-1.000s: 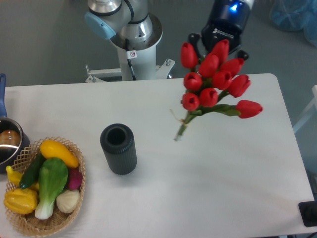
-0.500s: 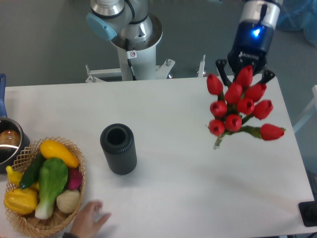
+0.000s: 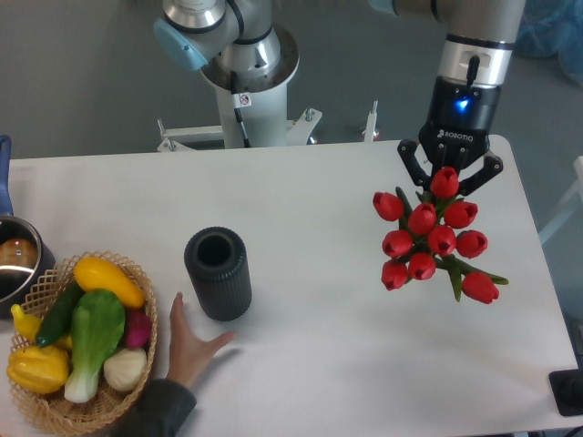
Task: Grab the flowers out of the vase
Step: 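Carry the tulip bunch away from the vase and hold it raised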
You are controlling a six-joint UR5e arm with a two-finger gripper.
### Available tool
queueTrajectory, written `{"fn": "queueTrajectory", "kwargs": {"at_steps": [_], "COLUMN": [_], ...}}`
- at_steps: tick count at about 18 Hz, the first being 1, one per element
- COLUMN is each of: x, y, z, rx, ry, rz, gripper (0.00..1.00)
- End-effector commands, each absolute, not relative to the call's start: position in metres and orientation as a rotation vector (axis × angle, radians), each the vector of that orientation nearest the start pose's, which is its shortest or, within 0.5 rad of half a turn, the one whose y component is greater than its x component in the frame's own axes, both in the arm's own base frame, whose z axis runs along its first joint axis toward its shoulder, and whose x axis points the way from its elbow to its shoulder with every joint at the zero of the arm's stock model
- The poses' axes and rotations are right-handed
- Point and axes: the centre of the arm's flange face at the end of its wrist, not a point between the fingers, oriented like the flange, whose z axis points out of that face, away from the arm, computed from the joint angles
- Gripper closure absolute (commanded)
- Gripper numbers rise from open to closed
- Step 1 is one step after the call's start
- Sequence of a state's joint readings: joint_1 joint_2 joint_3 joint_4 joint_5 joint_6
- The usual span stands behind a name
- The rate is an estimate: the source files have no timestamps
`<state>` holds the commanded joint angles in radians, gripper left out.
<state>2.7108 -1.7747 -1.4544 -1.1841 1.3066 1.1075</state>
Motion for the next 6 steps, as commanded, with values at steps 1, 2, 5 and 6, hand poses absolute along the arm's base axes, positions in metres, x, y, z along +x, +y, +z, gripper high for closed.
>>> {"fn": "queueTrajectory", "kwargs": {"at_steps": [1,2,5,6], "x": [-0.478,-0.478,-0.478,-0.480], "y": [0.401,0.402,0.397,0.394], "z": [0.479,0.474,0.461,0.452], "rx": [-2.785,-2.795,-2.868,-2.916], "ry": [0.044,0.072,0.148,0.192], "rz": [0.219,0.213,0.223,0.221], "gripper": [1.00,1.00,1.00,1.00]}}
